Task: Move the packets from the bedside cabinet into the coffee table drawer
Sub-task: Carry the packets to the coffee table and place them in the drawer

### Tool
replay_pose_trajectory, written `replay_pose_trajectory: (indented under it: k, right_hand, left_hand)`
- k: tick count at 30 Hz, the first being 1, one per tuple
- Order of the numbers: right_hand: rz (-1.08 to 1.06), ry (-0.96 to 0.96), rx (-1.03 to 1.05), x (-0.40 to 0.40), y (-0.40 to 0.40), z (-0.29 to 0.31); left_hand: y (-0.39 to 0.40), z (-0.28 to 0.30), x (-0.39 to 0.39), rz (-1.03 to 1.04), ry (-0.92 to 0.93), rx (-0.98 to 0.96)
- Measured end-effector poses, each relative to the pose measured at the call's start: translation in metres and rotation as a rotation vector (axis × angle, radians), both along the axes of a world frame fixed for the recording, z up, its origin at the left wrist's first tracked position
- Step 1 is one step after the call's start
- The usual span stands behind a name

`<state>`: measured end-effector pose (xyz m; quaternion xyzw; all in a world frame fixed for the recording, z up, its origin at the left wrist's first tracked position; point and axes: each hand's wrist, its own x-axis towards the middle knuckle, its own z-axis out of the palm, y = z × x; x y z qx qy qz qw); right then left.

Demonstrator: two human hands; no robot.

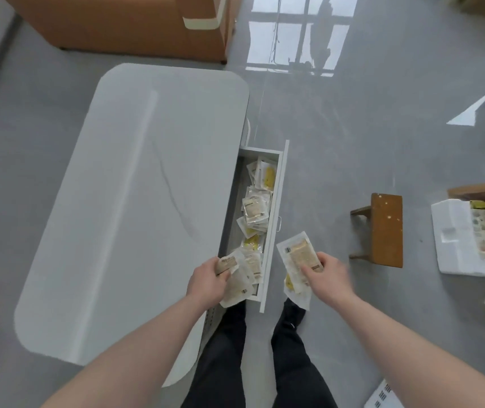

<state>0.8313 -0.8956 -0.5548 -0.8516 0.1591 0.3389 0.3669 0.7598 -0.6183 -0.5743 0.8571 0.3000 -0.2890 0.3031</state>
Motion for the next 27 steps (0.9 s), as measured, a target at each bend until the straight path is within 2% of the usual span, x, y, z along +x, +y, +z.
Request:
replay_pose_trajectory:
  k: [9,16,19,23,25,27]
  right_hand:
    - [-0.036,0.045,-0.018,0.034,-0.003,-0.122]
    - [-0.025,0.08,-0.043,0.023,-0.004,-0.19]
    - [-0.022,0.078,-0.047,0.017,-0.005,-0.201]
    - [-0.1,0.082,-0.002,0.011,-0.007,-0.204]
    - [-0.125,0.081,0.005,0.012,-0.008,-0.204]
    - [-0.129,0.083,0.015,0.014,-0.006,-0.204]
  left_hand:
    - [0.002,-0.145,0.051,-0.159,0.158,0.016]
    - [-0.007,-0.225,0.05,-0.28,0.203,-0.054]
    - [-0.005,-0.237,0.041,-0.224,0.147,-0.043]
    - [0.004,-0.225,0.03,-0.001,-0.032,-0.071]
    - [0.012,-0.216,0.028,0.086,-0.058,-0.089]
    - [0.02,-0.209,0.029,0.07,-0.061,-0.091]
